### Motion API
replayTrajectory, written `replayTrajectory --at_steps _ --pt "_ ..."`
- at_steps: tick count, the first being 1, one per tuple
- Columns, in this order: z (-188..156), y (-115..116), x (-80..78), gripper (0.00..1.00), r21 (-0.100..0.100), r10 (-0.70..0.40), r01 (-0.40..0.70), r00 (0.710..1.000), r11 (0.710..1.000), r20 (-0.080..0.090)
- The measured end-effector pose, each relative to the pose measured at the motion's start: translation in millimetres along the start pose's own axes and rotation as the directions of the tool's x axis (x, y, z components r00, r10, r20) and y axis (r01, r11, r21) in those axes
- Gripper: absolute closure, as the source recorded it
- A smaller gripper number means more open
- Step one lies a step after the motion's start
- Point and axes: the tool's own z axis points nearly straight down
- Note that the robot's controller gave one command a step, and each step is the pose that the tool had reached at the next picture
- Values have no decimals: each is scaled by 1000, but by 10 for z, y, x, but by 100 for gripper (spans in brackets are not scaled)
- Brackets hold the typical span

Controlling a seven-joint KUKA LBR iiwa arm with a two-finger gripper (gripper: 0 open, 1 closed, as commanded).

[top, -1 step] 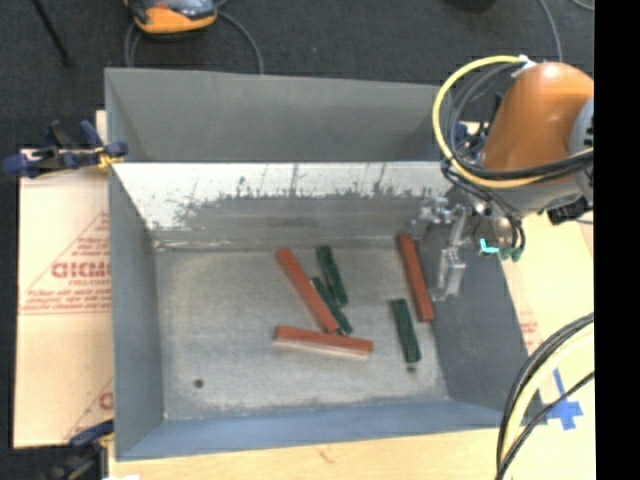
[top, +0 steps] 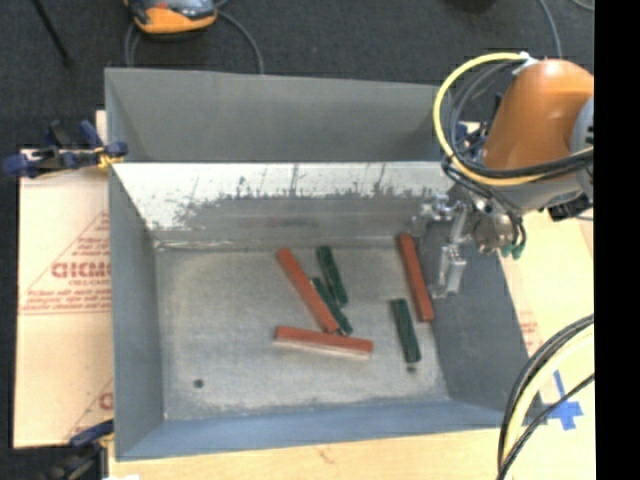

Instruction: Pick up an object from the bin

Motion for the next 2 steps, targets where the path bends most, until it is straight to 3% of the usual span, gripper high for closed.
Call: replayTrajectory --at_steps 1,2 --pt "356 -12 53 0 2 -181 181 984 984 8" --pt "557 -265 33 0 -3 -524 524 852 852 -1"
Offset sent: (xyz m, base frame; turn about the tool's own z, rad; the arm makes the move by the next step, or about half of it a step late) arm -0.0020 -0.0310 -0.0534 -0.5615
